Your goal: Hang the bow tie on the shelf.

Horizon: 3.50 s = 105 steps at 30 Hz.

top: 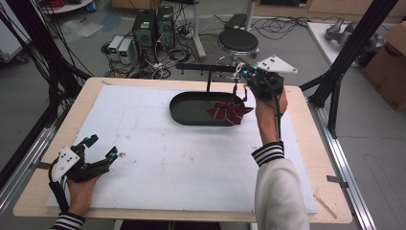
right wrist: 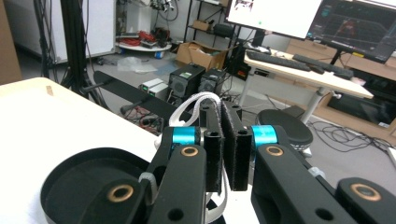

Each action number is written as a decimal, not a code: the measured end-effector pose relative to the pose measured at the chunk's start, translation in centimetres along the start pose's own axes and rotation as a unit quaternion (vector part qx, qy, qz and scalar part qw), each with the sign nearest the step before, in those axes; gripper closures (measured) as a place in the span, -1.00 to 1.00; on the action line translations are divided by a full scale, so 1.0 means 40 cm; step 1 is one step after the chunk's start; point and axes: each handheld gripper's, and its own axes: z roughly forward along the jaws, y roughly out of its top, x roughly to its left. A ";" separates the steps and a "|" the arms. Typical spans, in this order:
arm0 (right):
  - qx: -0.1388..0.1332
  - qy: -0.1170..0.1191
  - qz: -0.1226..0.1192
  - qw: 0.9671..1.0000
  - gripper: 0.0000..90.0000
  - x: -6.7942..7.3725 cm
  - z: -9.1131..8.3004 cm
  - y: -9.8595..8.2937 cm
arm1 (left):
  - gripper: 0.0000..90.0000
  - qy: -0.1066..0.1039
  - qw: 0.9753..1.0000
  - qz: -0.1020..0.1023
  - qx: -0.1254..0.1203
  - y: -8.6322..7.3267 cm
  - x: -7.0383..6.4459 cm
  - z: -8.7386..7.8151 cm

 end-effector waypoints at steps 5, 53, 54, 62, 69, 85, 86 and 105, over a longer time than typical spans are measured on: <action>0.002 0.006 0.002 1.000 0.94 0.022 0.034 0.017 | -0.66 0.000 1.000 0.000 0.000 0.000 0.000 0.000; 0.093 -0.013 -0.026 0.995 0.94 0.014 0.274 0.014 | -0.66 0.000 1.000 -0.002 0.000 0.000 0.001 0.000; 0.097 -0.012 -0.030 0.995 0.93 0.014 0.277 0.011 | -0.66 0.000 1.000 -0.002 0.001 0.000 0.001 -0.001; 0.129 -0.008 -0.050 0.990 0.93 0.012 0.285 -0.002 | -0.66 -0.001 1.000 -0.002 0.001 0.000 0.001 -0.001; 0.152 -0.002 -0.065 0.986 0.78 0.012 0.292 -0.011 | -0.66 -0.001 1.000 -0.002 0.000 0.000 0.001 0.000; 0.115 0.015 -0.025 0.993 -0.99 0.020 0.240 -0.001 | -0.66 -0.001 1.000 -0.001 0.001 0.000 0.000 0.000; 0.105 0.024 -0.011 0.994 -0.99 0.020 0.231 0.000 | -0.66 -0.001 1.000 -0.001 0.000 0.000 0.000 0.000; -0.006 0.134 0.034 0.990 -0.99 0.094 -0.067 -0.115 | -0.67 -0.001 1.000 0.002 -0.004 0.000 -0.001 -0.003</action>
